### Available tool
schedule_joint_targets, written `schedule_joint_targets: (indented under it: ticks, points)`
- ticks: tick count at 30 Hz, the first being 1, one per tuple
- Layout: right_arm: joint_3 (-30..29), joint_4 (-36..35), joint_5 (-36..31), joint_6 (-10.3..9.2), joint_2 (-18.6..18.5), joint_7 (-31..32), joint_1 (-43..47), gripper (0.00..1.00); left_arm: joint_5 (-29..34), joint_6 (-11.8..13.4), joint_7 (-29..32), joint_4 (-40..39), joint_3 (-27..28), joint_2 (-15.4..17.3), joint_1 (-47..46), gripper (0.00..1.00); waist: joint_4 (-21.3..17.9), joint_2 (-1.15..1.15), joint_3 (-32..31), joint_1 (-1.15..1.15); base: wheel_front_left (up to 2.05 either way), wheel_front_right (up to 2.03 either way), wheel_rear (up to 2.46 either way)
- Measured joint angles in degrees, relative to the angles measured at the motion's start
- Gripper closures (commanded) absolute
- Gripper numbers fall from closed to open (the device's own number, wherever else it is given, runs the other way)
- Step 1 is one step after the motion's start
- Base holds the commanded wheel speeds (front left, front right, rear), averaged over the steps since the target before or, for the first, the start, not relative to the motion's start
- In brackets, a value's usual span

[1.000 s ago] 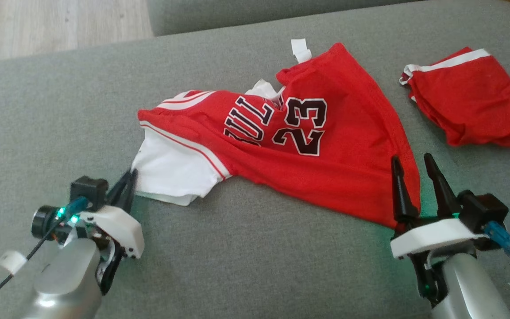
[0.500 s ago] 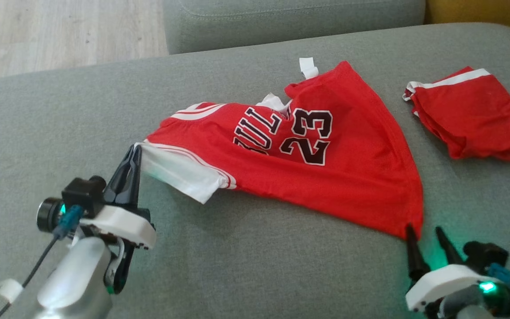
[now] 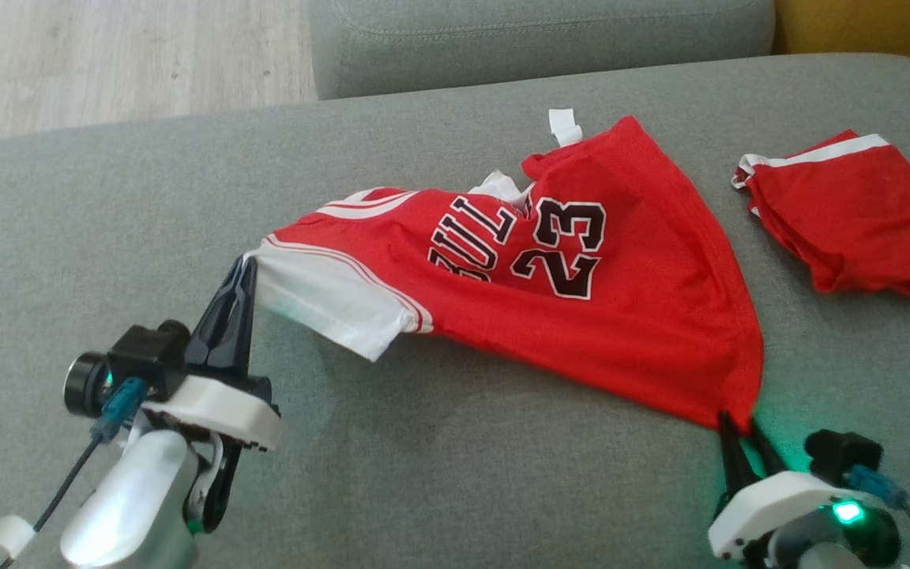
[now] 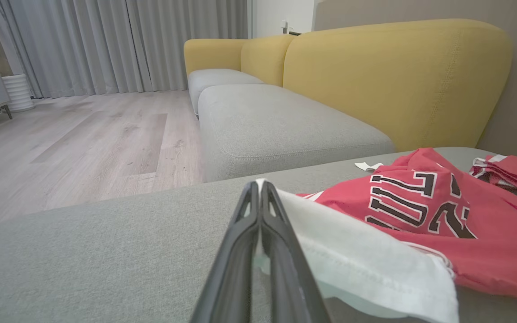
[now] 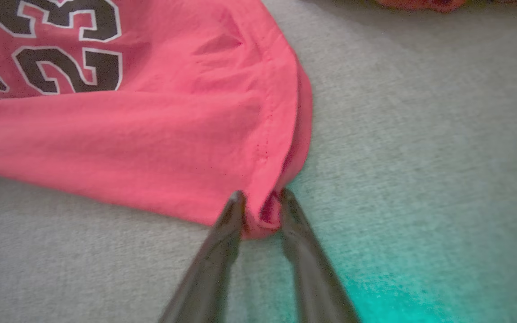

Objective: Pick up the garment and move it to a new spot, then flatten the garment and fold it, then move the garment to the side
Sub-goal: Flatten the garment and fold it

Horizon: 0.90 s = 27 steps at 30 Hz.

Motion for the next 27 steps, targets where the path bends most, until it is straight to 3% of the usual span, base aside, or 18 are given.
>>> schedule_joint_targets:
  ticks: [4,13,19,27]
  points:
    - [2.5,0.0,0.9,0.00,0.1,0.0,-0.2,1.00,0.0,0.5,0.5,-0.7,0.1,0.5,1.1,1.00,-0.1,0.00,-0.7,0.00,0.00,0.00,0.00]
    - [3.7,-10.4,2.0,0.00,0.2,-0.4,-1.5,1.00,-5.1,1.6,0.4,-7.5,4.2,0.0,2.0,1.00,0.0,0.00,-3.9,0.00,0.00,0.00,0.00]
    - [3.7,-20.4,-0.2,0.00,-0.2,3.3,-10.7,1.00,-5.5,3.0,1.0,-13.6,6.7,0.7,-2.3,1.00,0.3,0.00,-5.9,0.00,0.00,0.00,0.00]
    - [4.3,-27.7,0.0,0.00,-5.3,7.8,-22.4,1.00,-5.7,5.0,2.0,-22.7,10.6,0.9,-12.1,1.00,1.7,0.00,-7.8,0.00,0.00,0.00,0.00]
